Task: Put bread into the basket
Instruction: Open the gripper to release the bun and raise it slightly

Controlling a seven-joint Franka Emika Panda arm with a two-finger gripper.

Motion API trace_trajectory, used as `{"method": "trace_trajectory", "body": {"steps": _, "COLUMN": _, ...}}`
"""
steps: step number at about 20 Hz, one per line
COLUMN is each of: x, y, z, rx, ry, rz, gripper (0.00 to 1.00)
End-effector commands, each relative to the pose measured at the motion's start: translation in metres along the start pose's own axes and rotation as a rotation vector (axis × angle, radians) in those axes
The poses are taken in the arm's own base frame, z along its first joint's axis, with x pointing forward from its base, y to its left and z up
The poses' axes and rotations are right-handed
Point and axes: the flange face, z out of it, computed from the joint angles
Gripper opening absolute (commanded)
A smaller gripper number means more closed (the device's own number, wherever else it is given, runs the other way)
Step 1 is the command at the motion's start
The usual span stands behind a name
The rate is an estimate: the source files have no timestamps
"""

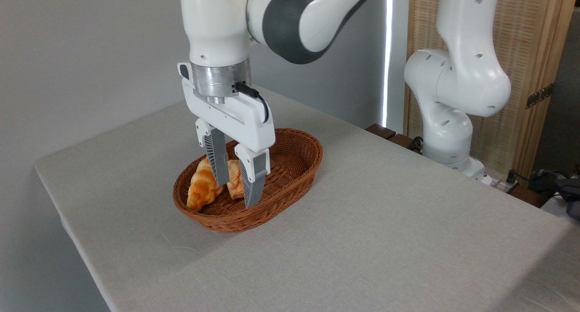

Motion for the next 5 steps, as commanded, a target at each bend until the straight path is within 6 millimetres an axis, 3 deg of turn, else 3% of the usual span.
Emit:
{"method": "trace_trajectory", "body": {"steps": 1, "x": -0.0179, "y": -0.0239, "z": -0.0101, "rx": 0.015, "ry": 0.015, "rz": 0.011, "gripper": 1.00}}
{"method": "trace_trajectory", "body": {"steps": 5, "x": -0.0251, "y": -0.0320, "z": -0.0138, "rx": 0.014, "ry": 0.017, "rz": -0.012, "gripper": 1.00}}
